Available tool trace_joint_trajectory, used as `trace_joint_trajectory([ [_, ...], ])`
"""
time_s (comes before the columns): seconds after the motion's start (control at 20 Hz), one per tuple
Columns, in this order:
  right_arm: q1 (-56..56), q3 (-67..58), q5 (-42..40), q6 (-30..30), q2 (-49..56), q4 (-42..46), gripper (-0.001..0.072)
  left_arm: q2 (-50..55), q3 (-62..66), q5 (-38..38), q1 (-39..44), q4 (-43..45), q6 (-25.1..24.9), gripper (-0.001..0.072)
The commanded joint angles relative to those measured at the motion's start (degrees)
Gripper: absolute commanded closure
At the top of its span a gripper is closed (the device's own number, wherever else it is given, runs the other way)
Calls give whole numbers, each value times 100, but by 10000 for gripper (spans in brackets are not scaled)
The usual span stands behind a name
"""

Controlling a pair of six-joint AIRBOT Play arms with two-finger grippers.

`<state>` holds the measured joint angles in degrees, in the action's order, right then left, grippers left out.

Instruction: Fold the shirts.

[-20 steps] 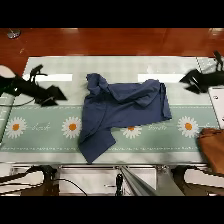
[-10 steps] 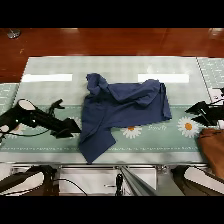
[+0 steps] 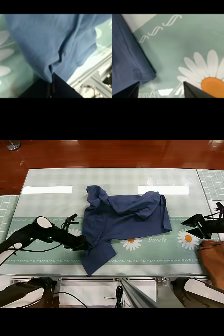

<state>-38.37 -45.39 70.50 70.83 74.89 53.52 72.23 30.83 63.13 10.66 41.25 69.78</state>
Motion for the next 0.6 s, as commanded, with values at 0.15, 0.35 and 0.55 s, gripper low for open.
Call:
trace_joint_trajectory([
  [0.15,393,4,-33,-114,498,-201,92,-4,146,-105,109,-85,-31,690],
  [0.35,1272,-203,-435,-4,894,-293,92,-7,164,-103,109,-85,-9,690],
  [0.55,1985,-522,-546,96,1163,-518,190,-7,168,-127,109,-87,-11,689],
])
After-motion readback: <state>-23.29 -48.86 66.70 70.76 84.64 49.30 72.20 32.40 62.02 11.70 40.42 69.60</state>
